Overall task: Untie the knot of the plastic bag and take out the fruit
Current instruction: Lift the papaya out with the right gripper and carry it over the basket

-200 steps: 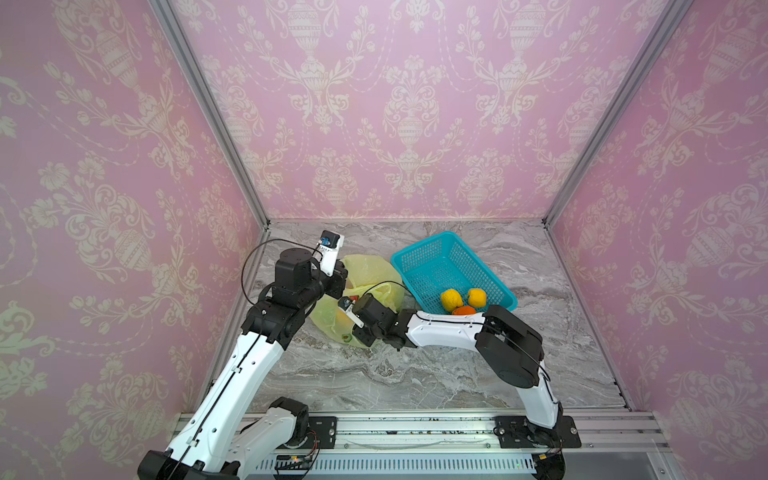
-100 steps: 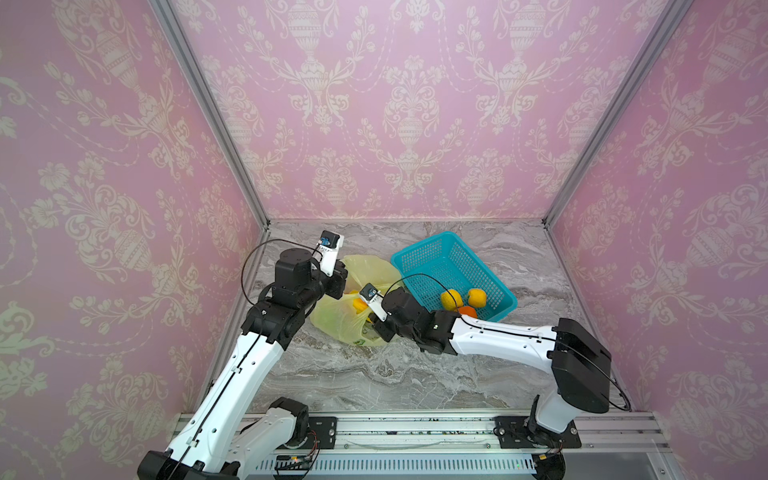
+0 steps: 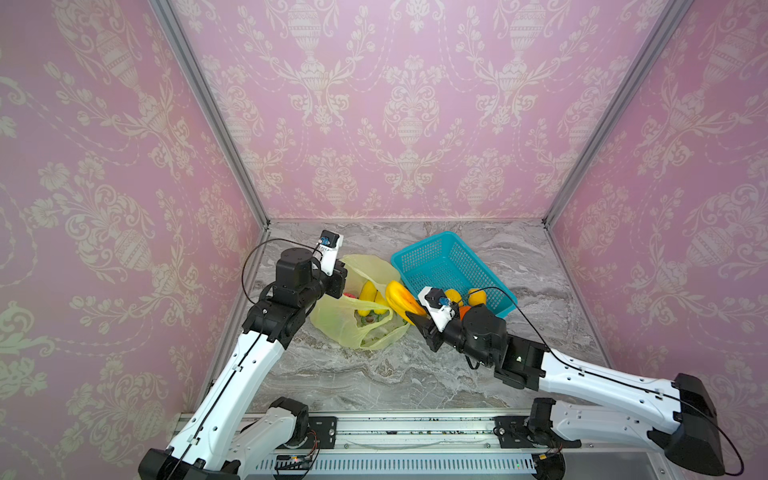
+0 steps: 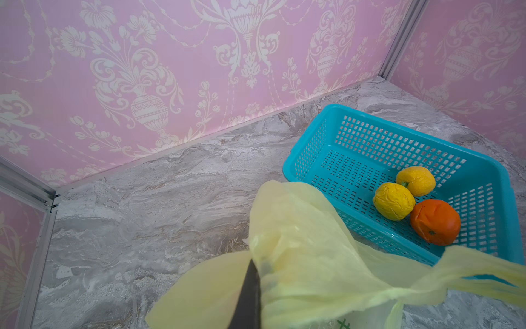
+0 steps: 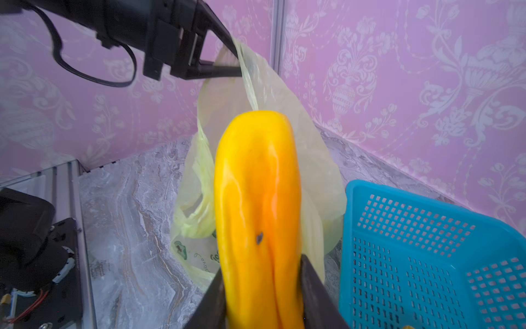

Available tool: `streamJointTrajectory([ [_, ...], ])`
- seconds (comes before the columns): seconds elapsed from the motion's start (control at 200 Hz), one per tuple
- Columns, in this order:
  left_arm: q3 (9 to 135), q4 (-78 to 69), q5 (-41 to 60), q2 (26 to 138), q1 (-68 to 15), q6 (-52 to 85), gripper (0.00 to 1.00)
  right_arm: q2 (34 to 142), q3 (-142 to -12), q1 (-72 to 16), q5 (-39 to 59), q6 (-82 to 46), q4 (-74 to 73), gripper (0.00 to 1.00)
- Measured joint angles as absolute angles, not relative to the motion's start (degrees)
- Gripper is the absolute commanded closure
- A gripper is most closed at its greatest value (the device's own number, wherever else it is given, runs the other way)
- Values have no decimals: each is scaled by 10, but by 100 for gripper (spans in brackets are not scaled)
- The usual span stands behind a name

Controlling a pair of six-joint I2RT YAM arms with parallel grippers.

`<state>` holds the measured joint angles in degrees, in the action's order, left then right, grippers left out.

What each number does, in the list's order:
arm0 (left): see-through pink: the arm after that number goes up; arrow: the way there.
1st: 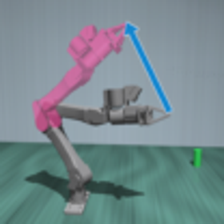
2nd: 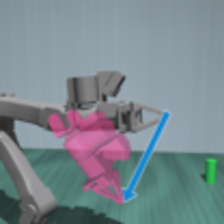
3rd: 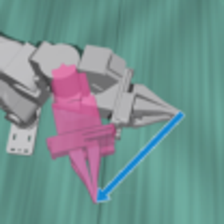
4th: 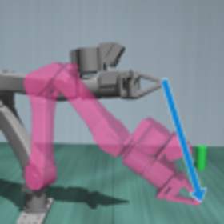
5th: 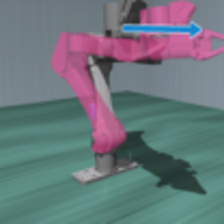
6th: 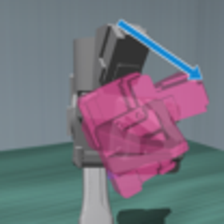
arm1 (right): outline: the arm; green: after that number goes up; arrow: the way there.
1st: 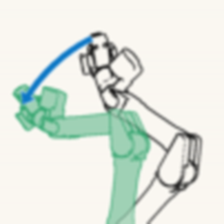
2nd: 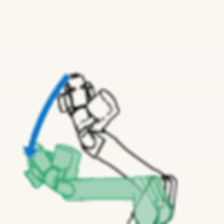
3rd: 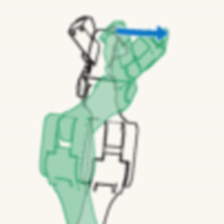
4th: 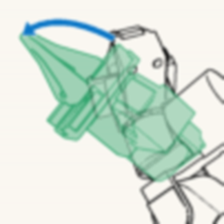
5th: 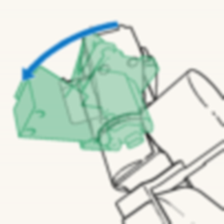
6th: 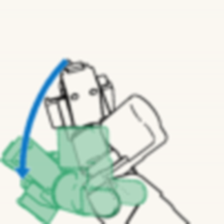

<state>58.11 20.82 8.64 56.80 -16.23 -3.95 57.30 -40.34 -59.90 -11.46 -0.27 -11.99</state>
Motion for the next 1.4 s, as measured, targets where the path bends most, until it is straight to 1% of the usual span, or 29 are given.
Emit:
streamJointTrajectory([
  [0.065,581,208,85,568,-162,-39,100,531,-382,-596,-109,-5,-132,84],
  [0.14,581,208,85,568,-162,-39,100,487,-358,-589,-114,-10,-140,83],
  [0.29,581,208,85,568,-162,-39,100,410,-314,-544,-171,-34,-141,83],
  [0.455,581,208,85,568,-162,-39,100,406,-310,-450,-229,-90,-109,83],
  [0.58,581,208,85,568,-162,-39,100,460,-320,-364,-229,-151,-69,83],
  [0.675,581,208,85,568,-162,-39,100,536,-342,-307,-200,-197,-40,83],
  [0.776,581,208,85,568,-162,-39,100,618,-369,-273,-163,-228,-20,84],
  [0.926,581,208,85,568,-162,-39,100,723,-418,-264,-120,-251,0,84],
  [1.126,581,208,85,572,-162,-39,100,813,-469,-263,-91,-256,18,83],
  [1.226,581,208,85,572,-162,-39,100,835,-478,-260,-87,-256,23,83],
  [1.401,581,208,85,572,-162,-39,100,838,-481,-239,-89,-258,25,83],
])
